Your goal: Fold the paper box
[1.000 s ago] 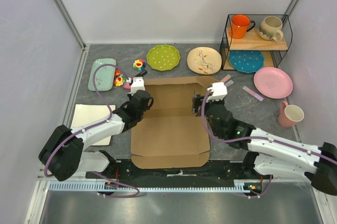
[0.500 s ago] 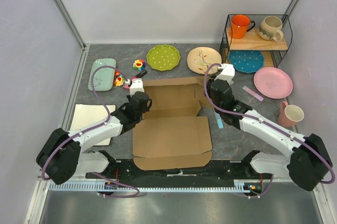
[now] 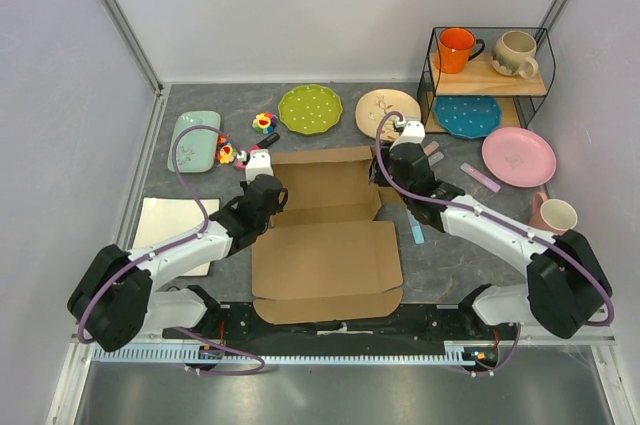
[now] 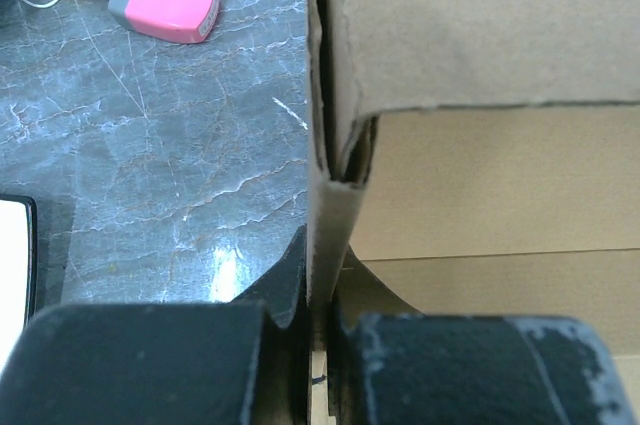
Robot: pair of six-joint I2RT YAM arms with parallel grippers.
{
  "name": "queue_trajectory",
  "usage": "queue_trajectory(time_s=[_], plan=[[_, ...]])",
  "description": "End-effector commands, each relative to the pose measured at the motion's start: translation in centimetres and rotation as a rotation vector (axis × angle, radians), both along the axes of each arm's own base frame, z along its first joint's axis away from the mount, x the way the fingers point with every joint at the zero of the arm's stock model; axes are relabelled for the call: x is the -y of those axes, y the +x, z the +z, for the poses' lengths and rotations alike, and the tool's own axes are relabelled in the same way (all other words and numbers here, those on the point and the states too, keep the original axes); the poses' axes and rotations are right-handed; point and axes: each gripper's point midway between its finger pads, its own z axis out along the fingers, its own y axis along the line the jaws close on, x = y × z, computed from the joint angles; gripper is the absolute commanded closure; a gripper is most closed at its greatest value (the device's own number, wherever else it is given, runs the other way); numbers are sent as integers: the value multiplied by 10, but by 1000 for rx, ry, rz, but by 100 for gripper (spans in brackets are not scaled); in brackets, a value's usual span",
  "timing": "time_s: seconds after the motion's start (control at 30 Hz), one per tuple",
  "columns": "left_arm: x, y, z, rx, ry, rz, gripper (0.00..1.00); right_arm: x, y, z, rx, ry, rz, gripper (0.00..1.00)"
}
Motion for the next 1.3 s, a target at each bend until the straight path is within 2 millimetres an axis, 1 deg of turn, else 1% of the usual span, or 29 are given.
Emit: queue_trajectory(time_s=[0.0,0.03,0.07,0.1,0.13,0.2,0.23,0.27,0.33,0.37,0.5,0.63,0.7,0.73,0.77,0.83,0.87,0.9,0.93,0.97,1.0,1.03,1.07,1.1,1.13,1.17,1.2,1.27], plan=[[-2,-14,-19,-72,11,-5,98,4,-5,29,54,48,2,46],[-2,-13,-20,-73,11,-4,98,17,-7,45,96,43,-52,39],[-2,-13,-19,-72,12,-3,98,26,-8,50,112,27,-77,34],[-3,-13,-19,-71,13,-1,98,36,-12,50,110,1,-112,28],[-3,-13,-18,-69,15,-1,98,49,-13,63,147,-4,-161,26],[-4,-12,-17,-63,14,4,98,66,-21,54,130,-61,-207,23],[-4,-13,-17,-64,14,3,98,73,-23,55,136,-67,-227,23],[-4,-12,-17,-61,10,4,98,79,-25,47,124,-90,-252,23],[-3,-12,-17,-63,6,3,98,84,-27,37,102,-103,-267,22],[-3,-13,-17,-64,8,1,98,86,-28,26,85,-116,-269,22],[-2,-14,-16,-68,5,-7,98,87,-25,-6,23,-153,-284,22],[-5,-17,-15,-72,13,-8,98,90,-21,-28,-20,-175,-297,23],[-6,-18,-15,-71,12,-6,98,86,-22,-37,-42,-173,-271,32],[-6,-19,-15,-74,14,-8,98,81,-19,-34,-23,-148,-255,36],[-7,-19,-15,-74,14,-8,98,78,-19,-35,-17,-140,-240,45],[-8,-20,-14,-74,20,-9,98,75,-21,-32,-11,-124,-213,55],[-8,-20,-15,-76,21,-11,98,75,-24,-33,-7,-127,-199,64],[-7,-20,-15,-77,21,-14,98,75,-25,-28,8,-114,-195,68],[-7,-20,-16,-80,23,-18,98,71,-28,-26,9,-98,-167,71],[-6,-20,-17,-82,24,-21,98,69,-32,-30,8,-89,-148,77],[-5,-20,-18,-86,25,-24,98,68,-36,-23,26,-64,-133,79],[-5,-19,-17,-84,25,-25,98,66,-39,-21,30,-47,-123,82],[-4,-19,-18,-86,25,-26,98,63,-45,-26,19,-36,-95,87],[-4,-18,-18,-88,26,-26,98,59,-51,-20,35,-21,-71,87],[-2,-18,-18,-90,31,-33,98,56,-55,-19,38,-21,-57,87],[-1,-16,-17,-89,28,-39,98,55,-60,-22,33,-31,-51,88],[0,-16,-18,-91,30,-43,98,47,-65,-22,37,-34,-23,88],[2,-14,-18,-93,31,-46,98,39,-70,-23,42,-37,3,89]])
